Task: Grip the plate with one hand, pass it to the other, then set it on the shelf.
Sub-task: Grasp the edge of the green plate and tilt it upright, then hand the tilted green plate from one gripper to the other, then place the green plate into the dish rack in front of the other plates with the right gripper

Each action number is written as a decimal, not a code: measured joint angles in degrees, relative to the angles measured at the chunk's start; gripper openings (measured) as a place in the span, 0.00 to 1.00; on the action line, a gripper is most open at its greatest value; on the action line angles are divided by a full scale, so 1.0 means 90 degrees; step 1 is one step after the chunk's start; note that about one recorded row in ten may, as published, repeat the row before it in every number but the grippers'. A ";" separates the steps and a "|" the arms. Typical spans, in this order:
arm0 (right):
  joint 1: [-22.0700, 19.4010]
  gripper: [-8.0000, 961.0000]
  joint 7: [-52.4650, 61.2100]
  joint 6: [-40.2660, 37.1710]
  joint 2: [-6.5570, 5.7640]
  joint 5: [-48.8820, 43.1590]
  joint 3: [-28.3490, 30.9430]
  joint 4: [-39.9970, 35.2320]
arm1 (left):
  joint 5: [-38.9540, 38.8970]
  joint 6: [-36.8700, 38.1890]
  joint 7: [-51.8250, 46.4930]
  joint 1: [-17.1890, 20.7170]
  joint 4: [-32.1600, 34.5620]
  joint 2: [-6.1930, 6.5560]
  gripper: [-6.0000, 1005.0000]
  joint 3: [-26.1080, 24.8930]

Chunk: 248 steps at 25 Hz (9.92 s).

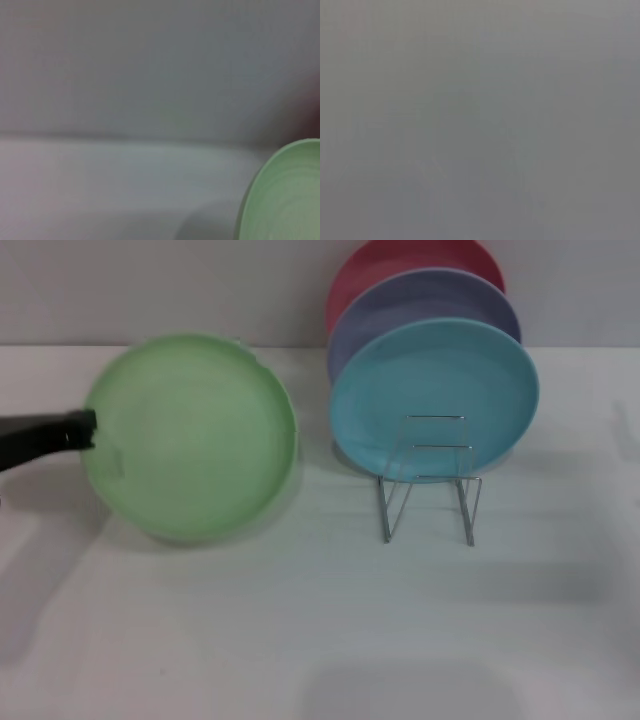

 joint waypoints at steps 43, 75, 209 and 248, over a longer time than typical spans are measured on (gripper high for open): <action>-0.0605 0.73 0.0009 -0.0909 0.0030 -0.0077 -0.1096 0.0485 | -0.0389 1.2521 -0.2524 0.0089 0.5809 -0.0078 0.04 0.5300; -0.0089 0.72 -0.0065 -0.0226 0.0061 -0.0340 -0.3901 0.1698 | -0.3553 1.3746 0.0784 0.0114 0.4860 -0.0095 0.04 0.8420; 0.1203 0.03 -0.1715 0.2350 0.0098 -0.0552 -0.3219 0.2751 | -0.4294 1.4081 0.3509 0.0088 0.4255 -0.0064 0.05 0.9104; -0.0822 0.03 -0.1658 -0.1896 0.0011 -0.0526 -0.2508 0.2113 | -0.2997 1.6132 -0.1903 -0.0172 0.6679 -0.0010 0.80 0.8746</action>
